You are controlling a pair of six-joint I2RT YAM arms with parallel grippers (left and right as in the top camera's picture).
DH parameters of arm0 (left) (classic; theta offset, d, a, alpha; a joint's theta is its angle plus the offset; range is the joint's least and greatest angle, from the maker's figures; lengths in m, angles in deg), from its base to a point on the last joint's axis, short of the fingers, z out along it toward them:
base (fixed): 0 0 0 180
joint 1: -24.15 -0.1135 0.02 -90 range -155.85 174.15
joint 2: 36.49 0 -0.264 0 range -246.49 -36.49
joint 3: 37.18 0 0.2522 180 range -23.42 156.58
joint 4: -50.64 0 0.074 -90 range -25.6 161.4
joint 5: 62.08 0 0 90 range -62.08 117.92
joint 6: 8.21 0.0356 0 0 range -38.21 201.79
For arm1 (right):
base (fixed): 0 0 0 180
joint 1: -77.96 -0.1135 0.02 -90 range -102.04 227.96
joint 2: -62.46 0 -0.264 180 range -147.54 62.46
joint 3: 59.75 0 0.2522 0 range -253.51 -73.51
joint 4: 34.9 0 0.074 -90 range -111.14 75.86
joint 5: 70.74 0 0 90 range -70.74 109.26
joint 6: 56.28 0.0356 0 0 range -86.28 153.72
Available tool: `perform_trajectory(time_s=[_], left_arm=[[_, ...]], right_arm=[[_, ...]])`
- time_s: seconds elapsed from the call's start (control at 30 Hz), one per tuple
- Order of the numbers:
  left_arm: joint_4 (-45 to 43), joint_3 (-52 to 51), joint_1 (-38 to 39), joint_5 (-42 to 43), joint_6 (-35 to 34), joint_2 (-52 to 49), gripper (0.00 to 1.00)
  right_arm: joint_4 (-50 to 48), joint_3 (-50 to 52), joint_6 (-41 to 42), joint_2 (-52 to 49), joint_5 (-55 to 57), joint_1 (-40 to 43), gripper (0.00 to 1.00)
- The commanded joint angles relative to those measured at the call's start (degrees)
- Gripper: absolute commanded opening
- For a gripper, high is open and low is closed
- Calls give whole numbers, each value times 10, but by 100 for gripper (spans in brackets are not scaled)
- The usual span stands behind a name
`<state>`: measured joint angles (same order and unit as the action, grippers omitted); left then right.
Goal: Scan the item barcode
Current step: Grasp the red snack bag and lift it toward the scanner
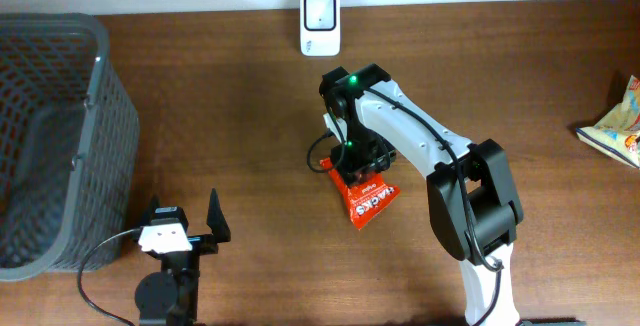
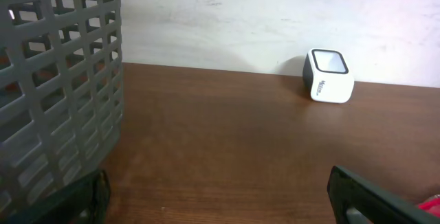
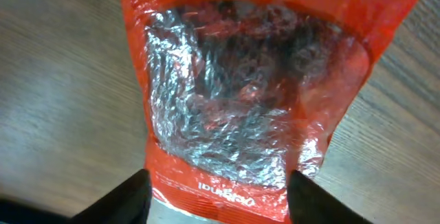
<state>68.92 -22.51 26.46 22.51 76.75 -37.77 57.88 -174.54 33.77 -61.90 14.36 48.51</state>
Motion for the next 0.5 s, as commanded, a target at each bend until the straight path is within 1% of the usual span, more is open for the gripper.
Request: perform_trajectory(time_s=[0.0,0.2,0.33,0.47], left_arm=[[-1,-4,3,0,-3,2,99],[-1,-4,3,0,-3,2,99],[-1,-4,3,0,-3,2,99],[-1,-4,3,0,-3,2,99]], right_arm=[[-10,9,23,1,14,-2,59],[-46,55,49,1,71,-2,59],[-71,69,50,1,69,-2,59],[-93,76,77,1,69,-2,59]])
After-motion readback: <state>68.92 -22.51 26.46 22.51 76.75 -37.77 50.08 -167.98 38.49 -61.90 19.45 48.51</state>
